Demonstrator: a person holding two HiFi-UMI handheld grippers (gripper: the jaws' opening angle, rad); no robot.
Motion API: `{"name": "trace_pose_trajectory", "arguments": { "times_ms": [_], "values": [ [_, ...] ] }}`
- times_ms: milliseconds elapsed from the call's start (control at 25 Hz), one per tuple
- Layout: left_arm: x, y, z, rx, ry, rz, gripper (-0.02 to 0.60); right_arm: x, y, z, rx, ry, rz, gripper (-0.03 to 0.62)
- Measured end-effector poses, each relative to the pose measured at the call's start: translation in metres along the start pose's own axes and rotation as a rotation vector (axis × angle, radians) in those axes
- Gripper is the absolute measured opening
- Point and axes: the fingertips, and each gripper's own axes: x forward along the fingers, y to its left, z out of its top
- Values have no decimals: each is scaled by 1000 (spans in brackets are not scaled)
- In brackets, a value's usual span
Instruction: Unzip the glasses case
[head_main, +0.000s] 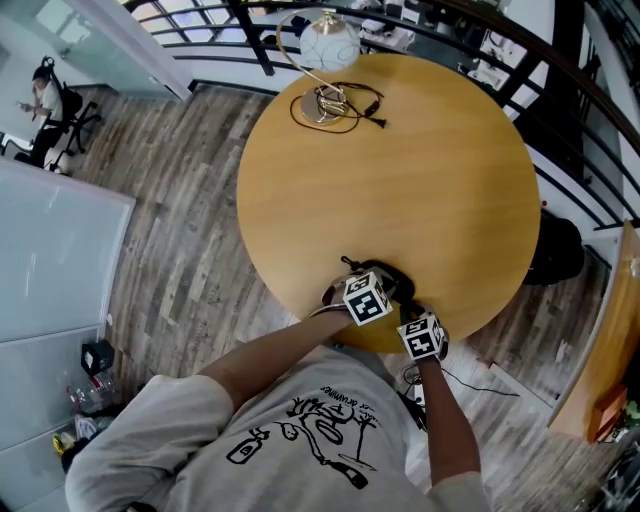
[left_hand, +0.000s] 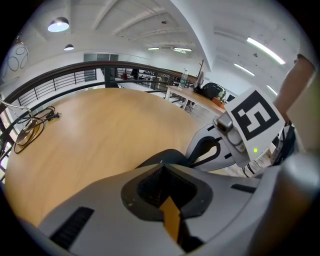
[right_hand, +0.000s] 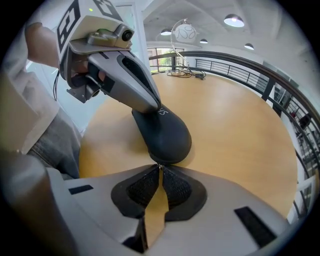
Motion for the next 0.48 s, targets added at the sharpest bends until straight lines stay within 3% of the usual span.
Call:
{"name": "trace_pose_trajectory", "arguments": {
  "times_ms": [160, 480],
  "values": [
    [0, -1, -1, 1, -3, -2, 6, 1, 2, -3, 11, 0, 6, 28],
    [-2, -2, -2, 49, 29, -6, 6, -1, -1, -5, -66, 23, -23, 21]
  ]
}}
